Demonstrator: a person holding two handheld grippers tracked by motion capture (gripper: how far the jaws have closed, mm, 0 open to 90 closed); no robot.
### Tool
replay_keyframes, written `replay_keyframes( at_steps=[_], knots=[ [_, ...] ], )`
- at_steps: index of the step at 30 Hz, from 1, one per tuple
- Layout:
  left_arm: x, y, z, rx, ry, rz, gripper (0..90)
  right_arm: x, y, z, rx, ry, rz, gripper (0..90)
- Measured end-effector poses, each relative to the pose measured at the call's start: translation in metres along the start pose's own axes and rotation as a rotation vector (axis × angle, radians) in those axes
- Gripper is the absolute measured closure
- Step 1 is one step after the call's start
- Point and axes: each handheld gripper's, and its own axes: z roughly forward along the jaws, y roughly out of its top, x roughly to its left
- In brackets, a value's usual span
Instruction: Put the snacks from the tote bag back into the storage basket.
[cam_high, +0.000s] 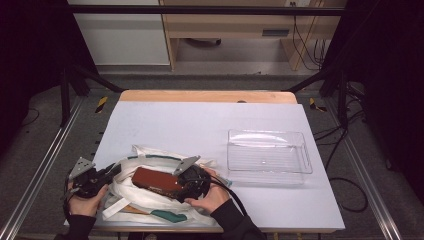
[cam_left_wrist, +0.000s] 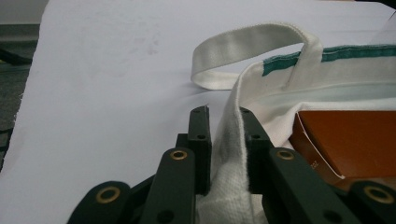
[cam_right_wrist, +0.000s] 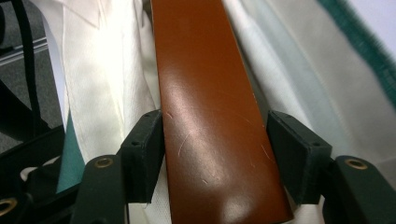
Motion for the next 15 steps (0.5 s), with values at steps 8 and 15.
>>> replay_keyframes(
  at_steps=[8,15],
  knots=[
    [0.0,0.001,0.0,0.011,0.005,0.006,77.5,0.001,-0.004,-0.002,-0.097,-0.016,-0.024,34.5],
    [-0.001,0.002,0.0,0.012,0.009,0.017,77.7,0.001,0.014,-0.004,-0.152,0.01,-0.016,33.0]
  ],
)
